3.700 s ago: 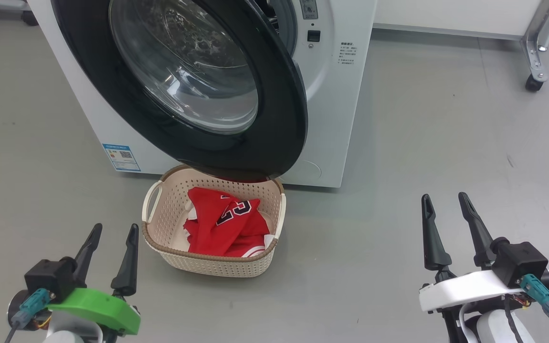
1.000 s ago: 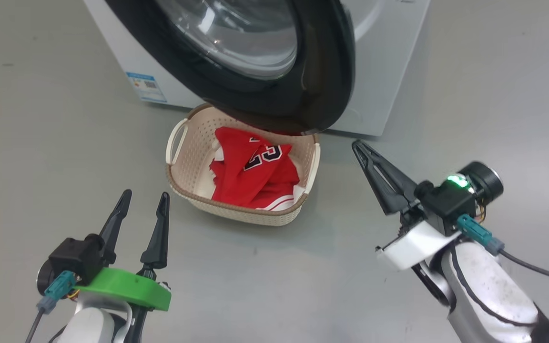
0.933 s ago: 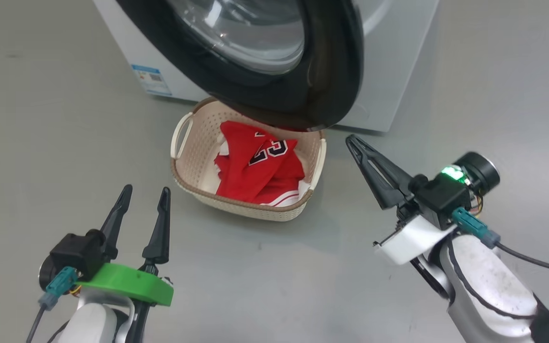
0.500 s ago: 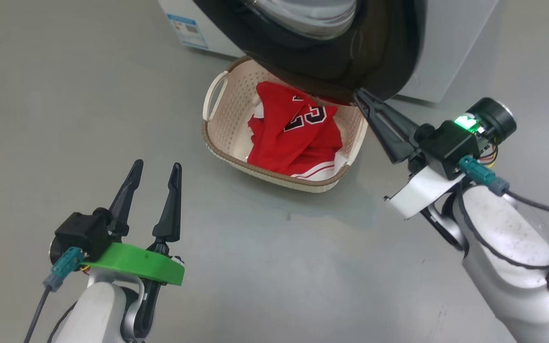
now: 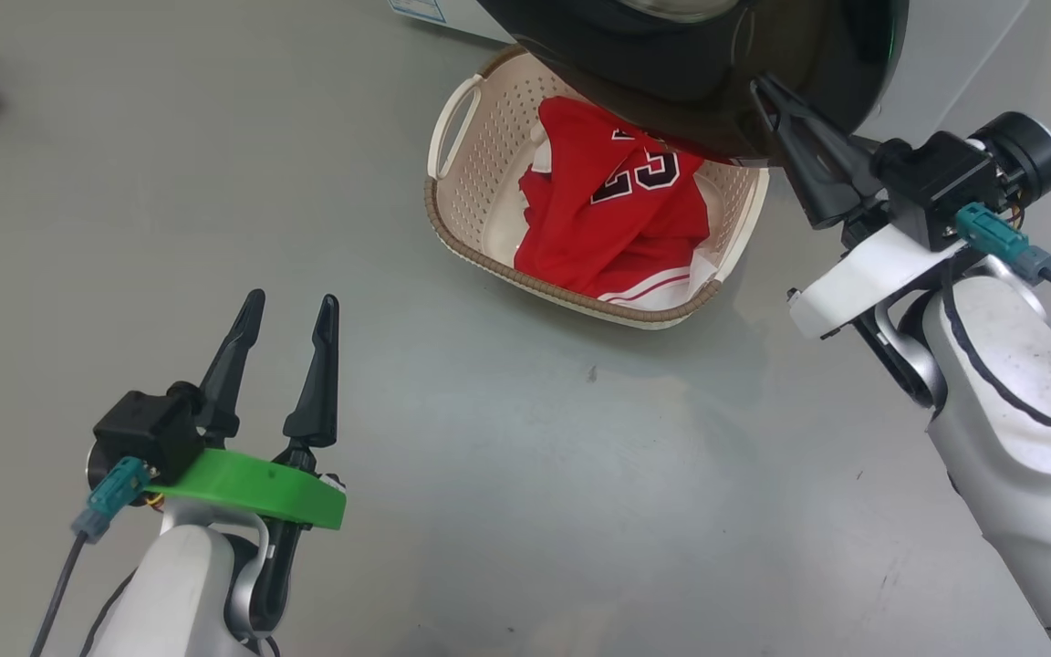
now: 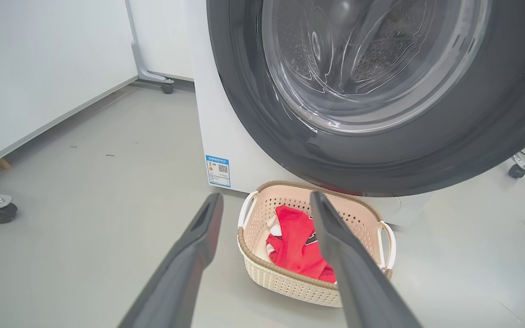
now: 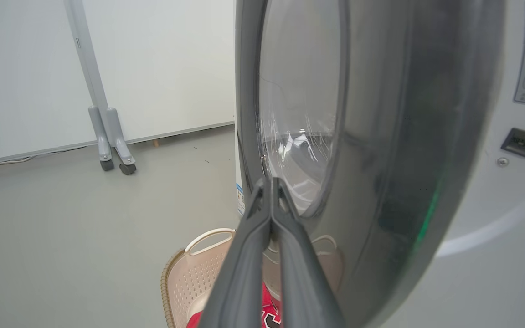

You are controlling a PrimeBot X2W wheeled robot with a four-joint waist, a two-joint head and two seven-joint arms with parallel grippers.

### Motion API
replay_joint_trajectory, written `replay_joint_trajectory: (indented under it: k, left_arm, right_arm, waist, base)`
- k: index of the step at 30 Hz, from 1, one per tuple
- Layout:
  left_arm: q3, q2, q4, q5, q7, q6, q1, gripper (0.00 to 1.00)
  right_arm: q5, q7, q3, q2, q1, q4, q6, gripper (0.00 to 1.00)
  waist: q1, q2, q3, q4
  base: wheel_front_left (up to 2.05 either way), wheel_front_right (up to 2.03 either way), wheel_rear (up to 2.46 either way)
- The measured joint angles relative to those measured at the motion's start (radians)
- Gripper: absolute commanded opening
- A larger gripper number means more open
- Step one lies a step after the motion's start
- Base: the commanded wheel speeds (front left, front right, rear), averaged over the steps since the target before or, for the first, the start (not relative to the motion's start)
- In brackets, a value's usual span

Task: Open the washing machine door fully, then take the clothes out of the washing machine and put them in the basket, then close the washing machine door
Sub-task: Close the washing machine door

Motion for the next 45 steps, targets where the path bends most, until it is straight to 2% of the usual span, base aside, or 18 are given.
replay_joint_trajectory:
  k: [14,31,45]
  left_arm:
    - [0.005,-0.013,0.007,0.0,0.0,-0.001,-0.027,1.0]
    - [0.001,-0.03,-0.004,-0.007,0.0,-0.001,-0.091,1.0]
    - [-0.025,-0.039,0.001,-0.024,0.0,-0.002,-0.125,1.0]
  right_arm:
    - [0.037,-0.026,-0.071,-0.007,-0.1,0.069,0.009,0.0]
    - [0.035,-0.012,-0.144,-0.091,-0.333,0.114,0.009,0.0]
    - [0.049,-0.007,-0.207,-0.112,-0.467,0.2,0.001,0.0]
  waist:
    - [0.0,0.0,0.058,-0.005]
    - [0.0,0.0,0.178,0.017]
    - [0.0001,0.0,0.223,0.041]
  base:
    - [0.0,0.0,0.0]
    - [0.0,0.0,0.0]
    - [0.0,0.0,0.0]
